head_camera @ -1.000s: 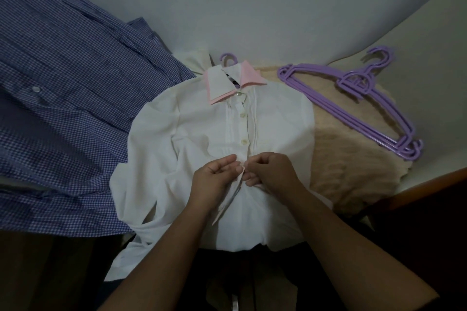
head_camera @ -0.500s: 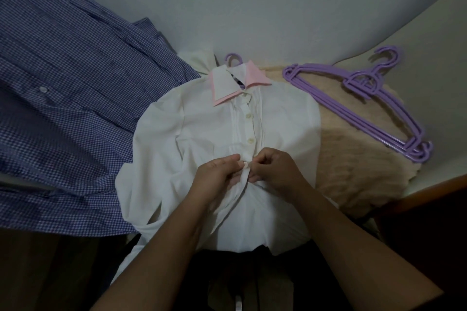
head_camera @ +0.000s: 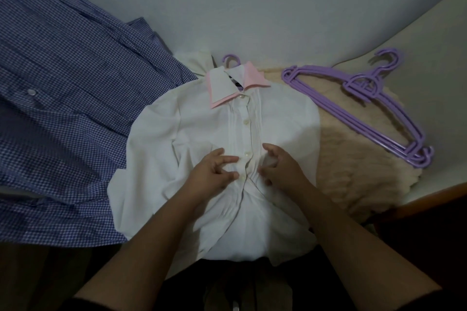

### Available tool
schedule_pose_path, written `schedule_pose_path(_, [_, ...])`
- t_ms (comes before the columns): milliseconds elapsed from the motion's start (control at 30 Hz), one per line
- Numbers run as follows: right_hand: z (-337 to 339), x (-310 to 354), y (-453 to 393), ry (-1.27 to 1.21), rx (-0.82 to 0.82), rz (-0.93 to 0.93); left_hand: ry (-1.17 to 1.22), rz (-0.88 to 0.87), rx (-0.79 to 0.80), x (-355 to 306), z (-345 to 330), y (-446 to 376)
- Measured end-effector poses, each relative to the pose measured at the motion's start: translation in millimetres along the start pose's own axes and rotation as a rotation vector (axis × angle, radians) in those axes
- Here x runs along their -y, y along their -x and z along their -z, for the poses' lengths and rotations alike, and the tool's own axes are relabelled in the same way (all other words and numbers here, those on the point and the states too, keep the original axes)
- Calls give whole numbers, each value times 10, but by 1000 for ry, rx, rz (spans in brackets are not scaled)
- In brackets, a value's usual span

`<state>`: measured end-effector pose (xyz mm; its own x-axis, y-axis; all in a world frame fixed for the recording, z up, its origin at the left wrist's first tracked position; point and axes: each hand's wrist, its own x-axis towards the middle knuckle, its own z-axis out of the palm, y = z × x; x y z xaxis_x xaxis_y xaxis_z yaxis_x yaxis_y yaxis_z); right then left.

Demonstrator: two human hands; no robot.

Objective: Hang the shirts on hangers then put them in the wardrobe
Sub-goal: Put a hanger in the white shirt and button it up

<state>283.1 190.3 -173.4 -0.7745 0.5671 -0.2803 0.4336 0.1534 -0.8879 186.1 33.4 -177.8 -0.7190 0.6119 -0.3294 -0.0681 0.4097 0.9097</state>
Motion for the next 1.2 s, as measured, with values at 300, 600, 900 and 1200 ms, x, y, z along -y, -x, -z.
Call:
schedule_pose_path(300, [-29, -135, -154, 146, -100, 86, 185, 29, -108, -4, -15, -81])
schedule_pose_path(600, [266, 283, -828, -146, -305, 116, 324, -102, -155, -640, 73, -621])
schedule_pose_path(900, [364, 396, -1471, -38, -340, 121, 240, -88, -169, -775, 56, -1302])
schedule_pose_path(1200, [254, 183, -913, 56, -361, 175, -238, -454, -298, -681, -121, -918])
